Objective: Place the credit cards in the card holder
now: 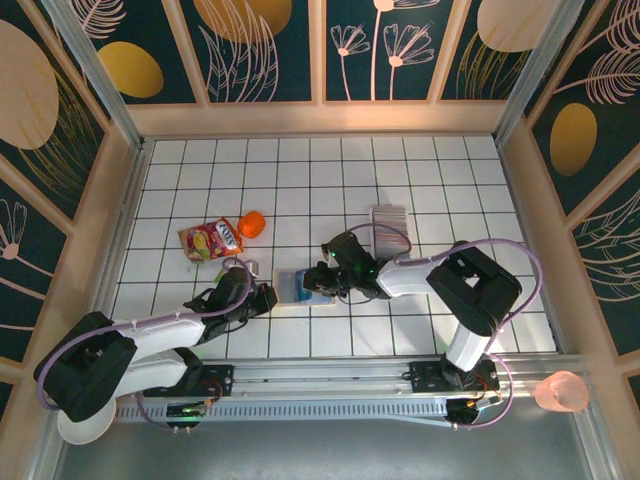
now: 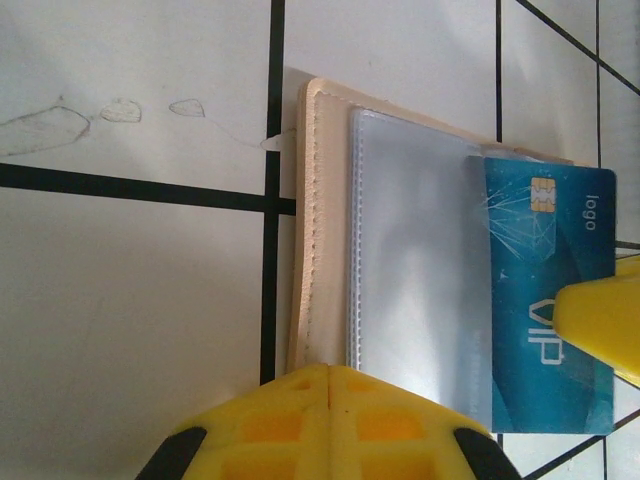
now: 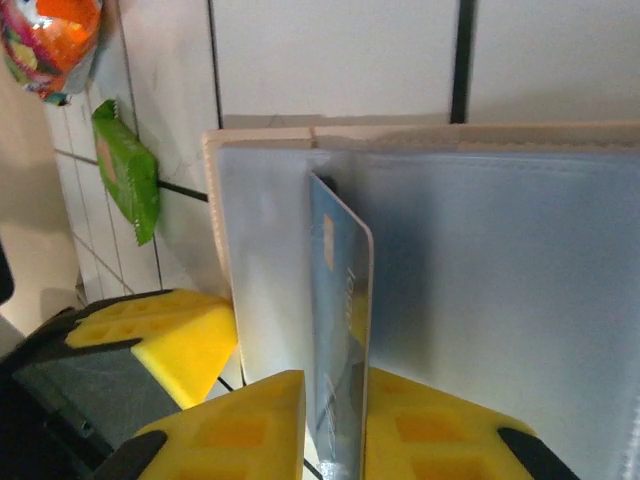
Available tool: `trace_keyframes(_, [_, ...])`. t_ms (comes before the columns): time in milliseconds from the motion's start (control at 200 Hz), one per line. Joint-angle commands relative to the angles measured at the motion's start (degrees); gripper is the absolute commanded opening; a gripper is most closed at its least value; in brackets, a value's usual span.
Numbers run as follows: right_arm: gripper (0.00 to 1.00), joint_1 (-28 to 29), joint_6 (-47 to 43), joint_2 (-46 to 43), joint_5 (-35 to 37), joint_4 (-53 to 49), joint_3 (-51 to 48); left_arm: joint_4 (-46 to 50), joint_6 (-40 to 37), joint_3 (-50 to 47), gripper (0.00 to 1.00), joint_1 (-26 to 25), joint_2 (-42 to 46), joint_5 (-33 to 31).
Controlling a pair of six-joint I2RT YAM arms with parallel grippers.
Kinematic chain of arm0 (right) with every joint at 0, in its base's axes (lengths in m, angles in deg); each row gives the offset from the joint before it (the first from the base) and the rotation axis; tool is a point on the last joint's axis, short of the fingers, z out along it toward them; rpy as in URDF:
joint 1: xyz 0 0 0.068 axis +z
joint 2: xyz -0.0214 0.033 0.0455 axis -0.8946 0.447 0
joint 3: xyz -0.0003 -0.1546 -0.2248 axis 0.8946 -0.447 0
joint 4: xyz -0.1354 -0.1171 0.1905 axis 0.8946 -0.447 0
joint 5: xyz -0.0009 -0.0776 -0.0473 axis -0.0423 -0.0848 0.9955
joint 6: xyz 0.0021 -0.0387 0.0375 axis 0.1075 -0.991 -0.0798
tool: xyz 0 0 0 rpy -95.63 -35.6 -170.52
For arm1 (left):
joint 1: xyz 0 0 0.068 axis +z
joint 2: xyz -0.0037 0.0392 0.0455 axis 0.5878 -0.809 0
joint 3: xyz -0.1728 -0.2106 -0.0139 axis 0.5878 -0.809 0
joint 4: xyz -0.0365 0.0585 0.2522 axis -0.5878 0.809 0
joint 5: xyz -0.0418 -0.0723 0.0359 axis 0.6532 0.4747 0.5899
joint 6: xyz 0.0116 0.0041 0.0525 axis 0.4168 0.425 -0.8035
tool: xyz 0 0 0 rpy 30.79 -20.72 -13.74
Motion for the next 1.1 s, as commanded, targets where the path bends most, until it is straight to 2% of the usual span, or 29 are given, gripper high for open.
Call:
trace_keyframes(0, [0.30,0.4,-3.0,0.0,3.1,-5.7,2.3,-0.4,0.3,-0.3,0.00,-0.1,0.6,0.0])
trace_keyframes(50, [0.34,0.5,-3.7,0.1,3.5,-6.7,2.8,-0.5,0.3,-0.3,0.00,-0.1,0.4,0.1])
trace_keyframes(110, [0.35,0.5,-4.2,0.3,3.9,-7.5,3.2,-0.4,0.2,-0.2,0.00,-0.2,0.3,0.2])
trace_keyframes(260, [0.25,1.1,-4.8,0.4,4.8,-8.6,4.4,-0.4,0.2,-0.2,0.00,-0.1,0.4,0.2])
trace_keyframes(430, [0.22,2.2,-6.0,2.1,5.8,-11.3,7.2,-0.4,0.2,-0.5,0.00,-0.1,0.6,0.3])
trace_keyframes(601, [0.26,3.2,-6.7,2.2,6.9,-12.6,8.5,-0.3,0.4,-0.7,0.00,-0.1,1.1,0.2])
trace_keyframes(826, [0.33,3.2,-9.6,0.8,13.0,-20.1,10.3,0.1,0.4,-1.0,0.00,-0.1,2.0,-0.1])
trace_keyframes(1096, [0.30,4.0,-10.0,2.0,13.8,-21.5,11.5,-0.7,0.5,-1.3,0.00,-0.1,1.7,0.4])
